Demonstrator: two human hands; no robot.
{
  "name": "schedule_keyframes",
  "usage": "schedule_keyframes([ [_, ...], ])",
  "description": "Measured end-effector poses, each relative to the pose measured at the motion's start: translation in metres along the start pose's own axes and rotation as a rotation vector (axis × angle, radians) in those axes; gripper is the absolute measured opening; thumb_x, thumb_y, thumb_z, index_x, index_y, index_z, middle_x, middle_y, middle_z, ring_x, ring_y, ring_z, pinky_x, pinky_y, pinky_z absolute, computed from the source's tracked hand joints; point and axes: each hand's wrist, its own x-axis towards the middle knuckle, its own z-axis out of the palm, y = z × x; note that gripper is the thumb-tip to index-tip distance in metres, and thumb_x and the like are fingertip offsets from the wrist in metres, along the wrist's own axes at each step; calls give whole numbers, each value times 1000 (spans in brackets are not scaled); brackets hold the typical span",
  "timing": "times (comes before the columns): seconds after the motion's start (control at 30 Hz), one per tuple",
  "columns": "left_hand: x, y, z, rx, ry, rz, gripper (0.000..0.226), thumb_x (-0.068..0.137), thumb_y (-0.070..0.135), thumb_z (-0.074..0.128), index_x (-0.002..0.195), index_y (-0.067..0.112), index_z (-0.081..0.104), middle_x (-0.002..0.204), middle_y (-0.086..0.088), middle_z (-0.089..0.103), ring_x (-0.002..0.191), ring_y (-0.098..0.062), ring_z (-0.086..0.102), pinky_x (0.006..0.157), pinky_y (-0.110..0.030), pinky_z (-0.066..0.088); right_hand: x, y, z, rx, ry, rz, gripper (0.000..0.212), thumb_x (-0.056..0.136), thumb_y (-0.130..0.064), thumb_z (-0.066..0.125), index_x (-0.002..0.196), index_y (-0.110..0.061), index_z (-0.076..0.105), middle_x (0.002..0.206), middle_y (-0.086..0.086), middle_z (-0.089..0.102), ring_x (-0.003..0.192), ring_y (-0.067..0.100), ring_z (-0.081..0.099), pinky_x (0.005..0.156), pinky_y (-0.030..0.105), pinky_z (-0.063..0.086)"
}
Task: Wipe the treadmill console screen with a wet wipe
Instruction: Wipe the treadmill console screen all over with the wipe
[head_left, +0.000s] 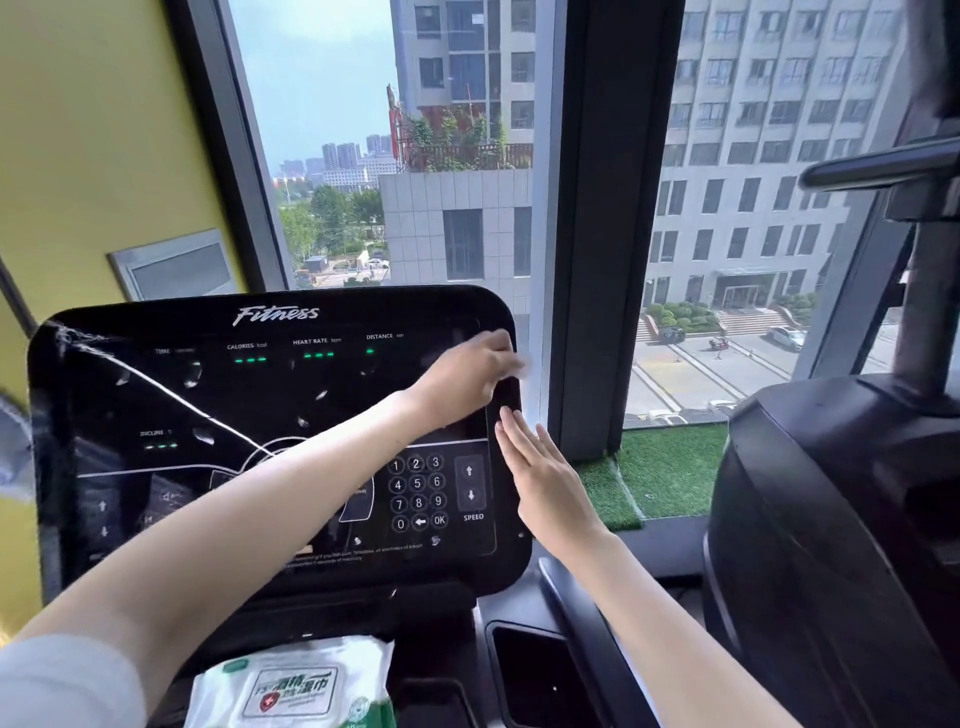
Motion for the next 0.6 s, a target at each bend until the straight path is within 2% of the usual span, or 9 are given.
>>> schedule_keyframes([
  [0.07,5,-3,-2,-32,177,-120,22,88,-4,55,102,8,68,85,-3,53,77,-15,51,64,-37,50,0,0,-1,-2,3,-3,89,52,21,66,136,2,43,147,13,37,135,23,36,109,42,26],
  [0.1,3,-1,0,-21,206,-123,21,87,-4,56,101,7,68,83,-4,53,75,-16,51,62,-37,50,0,0,0,-7,6,-2,89,52,21,66,136,2,43,147,13,37,135,23,36,109,42,25],
  [0.13,-2,3,4,5,175,-72,22,86,-5,57,100,8,67,83,-4,53,74,-16,49,60,-36,50,0,0,0,-12,9,-1,88,52,21,66,136,2,43,146,13,37,135,23,36,109,42,25],
  [0.2,-16,13,13,54,4,70,27,84,-5,58,103,11,66,87,-1,52,77,-14,47,59,-33,48,1,0,0,-11,10,0,88,53,20,67,136,3,43,146,14,38,134,24,36,109,43,26],
  [0.27,-14,12,9,48,-79,85,27,86,-2,57,106,13,66,89,3,50,78,-9,47,61,-28,44,2,0,-1,-21,6,-9,87,53,19,68,135,4,44,144,16,40,133,26,38,108,43,28],
  [0.33,1,7,-5,-3,18,-18,23,90,1,55,104,12,68,87,4,51,76,-11,51,62,-24,42,3,0,-4,-45,-5,-24,84,53,19,68,133,4,46,143,17,41,132,26,41,108,43,30],
  [0.43,14,-1,-14,-10,231,-159,20,92,2,52,102,11,68,83,0,51,73,-14,50,62,-27,45,1,-2,-7,-61,10,-22,81,56,20,67,133,5,45,144,18,40,132,26,40,110,42,25],
  [0.5,2,6,-3,34,162,-82,23,87,-6,51,98,9,66,82,-2,50,74,-16,47,61,-33,46,-9,-2,-6,-41,32,-10,83,54,22,65,133,5,45,143,18,40,132,27,40,109,43,27],
  [0.6,-26,20,18,112,-123,123,37,83,-8,52,110,13,64,93,0,51,87,-17,49,62,-25,38,-35,-4,1,-23,31,-40,85,54,24,61,134,5,44,144,18,40,133,27,38,109,43,28],
])
